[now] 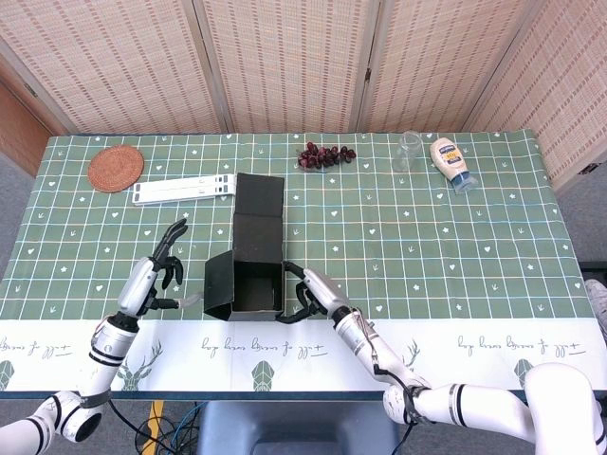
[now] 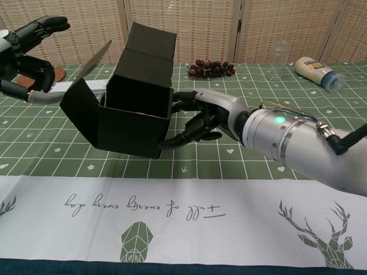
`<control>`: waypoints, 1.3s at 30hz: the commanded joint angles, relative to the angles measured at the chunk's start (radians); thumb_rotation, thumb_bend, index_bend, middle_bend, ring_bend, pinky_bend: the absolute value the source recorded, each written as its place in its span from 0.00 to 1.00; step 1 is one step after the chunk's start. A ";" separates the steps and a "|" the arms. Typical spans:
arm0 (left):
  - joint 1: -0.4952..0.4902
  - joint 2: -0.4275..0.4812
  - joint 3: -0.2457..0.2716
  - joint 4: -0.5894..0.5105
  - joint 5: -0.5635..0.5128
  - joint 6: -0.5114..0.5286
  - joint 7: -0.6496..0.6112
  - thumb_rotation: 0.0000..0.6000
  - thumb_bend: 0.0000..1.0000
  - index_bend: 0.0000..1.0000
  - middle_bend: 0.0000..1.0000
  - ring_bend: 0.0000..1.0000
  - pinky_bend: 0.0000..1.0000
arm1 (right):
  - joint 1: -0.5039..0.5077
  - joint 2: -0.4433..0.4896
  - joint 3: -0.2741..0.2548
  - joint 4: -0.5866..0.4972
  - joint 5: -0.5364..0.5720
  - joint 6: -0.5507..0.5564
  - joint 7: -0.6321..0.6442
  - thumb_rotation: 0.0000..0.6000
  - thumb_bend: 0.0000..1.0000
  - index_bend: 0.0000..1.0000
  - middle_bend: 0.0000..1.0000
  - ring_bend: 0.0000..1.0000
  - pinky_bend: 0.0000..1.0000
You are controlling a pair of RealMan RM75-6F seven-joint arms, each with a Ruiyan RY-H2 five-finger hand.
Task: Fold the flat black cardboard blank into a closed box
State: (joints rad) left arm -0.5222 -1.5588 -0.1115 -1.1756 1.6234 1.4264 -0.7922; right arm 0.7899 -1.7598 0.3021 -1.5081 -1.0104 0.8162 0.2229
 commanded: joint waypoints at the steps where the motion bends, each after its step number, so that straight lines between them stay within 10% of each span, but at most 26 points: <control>1: -0.002 -0.019 0.013 0.021 0.018 0.011 0.009 1.00 0.15 0.01 0.00 0.67 0.82 | 0.006 -0.006 -0.002 0.001 0.024 -0.003 -0.027 1.00 0.33 0.27 0.40 0.80 1.00; 39: -0.125 -0.357 0.155 0.697 0.172 0.131 -0.038 1.00 0.15 0.39 0.25 0.68 0.82 | 0.070 -0.007 -0.026 0.036 0.223 -0.062 -0.229 1.00 0.34 0.27 0.40 0.80 1.00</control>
State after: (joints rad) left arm -0.6445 -1.9092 0.0384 -0.4868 1.7940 1.5543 -0.8300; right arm 0.8591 -1.7669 0.2760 -1.4725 -0.7869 0.7541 -0.0061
